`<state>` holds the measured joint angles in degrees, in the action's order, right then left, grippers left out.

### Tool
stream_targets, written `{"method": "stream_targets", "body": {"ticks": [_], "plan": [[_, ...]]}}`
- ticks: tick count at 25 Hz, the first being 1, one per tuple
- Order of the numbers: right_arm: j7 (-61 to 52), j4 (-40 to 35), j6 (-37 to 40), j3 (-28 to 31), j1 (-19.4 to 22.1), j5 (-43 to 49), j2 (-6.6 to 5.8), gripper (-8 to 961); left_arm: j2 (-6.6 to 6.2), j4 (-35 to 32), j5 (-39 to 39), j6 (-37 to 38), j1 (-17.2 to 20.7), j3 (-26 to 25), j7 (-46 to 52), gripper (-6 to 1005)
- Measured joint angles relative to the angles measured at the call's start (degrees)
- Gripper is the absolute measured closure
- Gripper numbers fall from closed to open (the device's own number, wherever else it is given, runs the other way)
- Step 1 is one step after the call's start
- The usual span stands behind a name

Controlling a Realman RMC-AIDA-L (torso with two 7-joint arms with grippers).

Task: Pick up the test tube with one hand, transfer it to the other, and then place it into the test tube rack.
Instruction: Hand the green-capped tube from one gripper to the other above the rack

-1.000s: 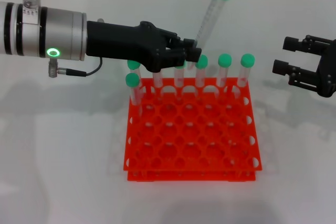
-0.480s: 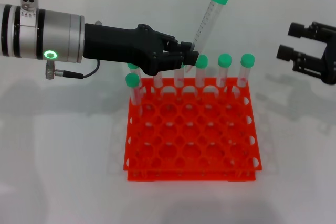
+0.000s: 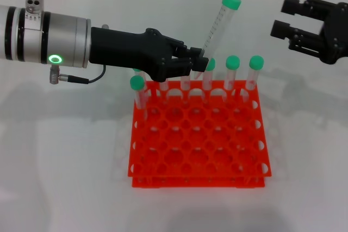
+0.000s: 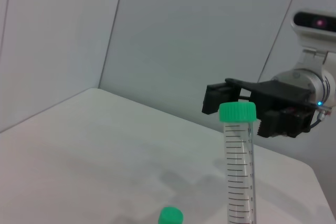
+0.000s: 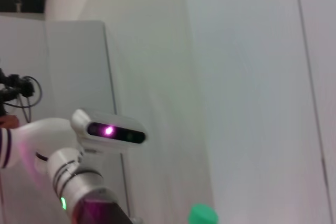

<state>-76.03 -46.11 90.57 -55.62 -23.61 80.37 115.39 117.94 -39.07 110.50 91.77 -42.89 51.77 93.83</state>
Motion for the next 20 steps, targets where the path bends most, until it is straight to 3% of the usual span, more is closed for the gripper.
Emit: {"method": "stream_targets", "body": {"ticks": [20], "plan": [[0.5, 3.1, -1.5, -4.3, -2.4, -2.4, 0.10, 368, 0.78, 0.1, 0.1, -0.1, 1.4, 0.7, -1.0, 817]]}}
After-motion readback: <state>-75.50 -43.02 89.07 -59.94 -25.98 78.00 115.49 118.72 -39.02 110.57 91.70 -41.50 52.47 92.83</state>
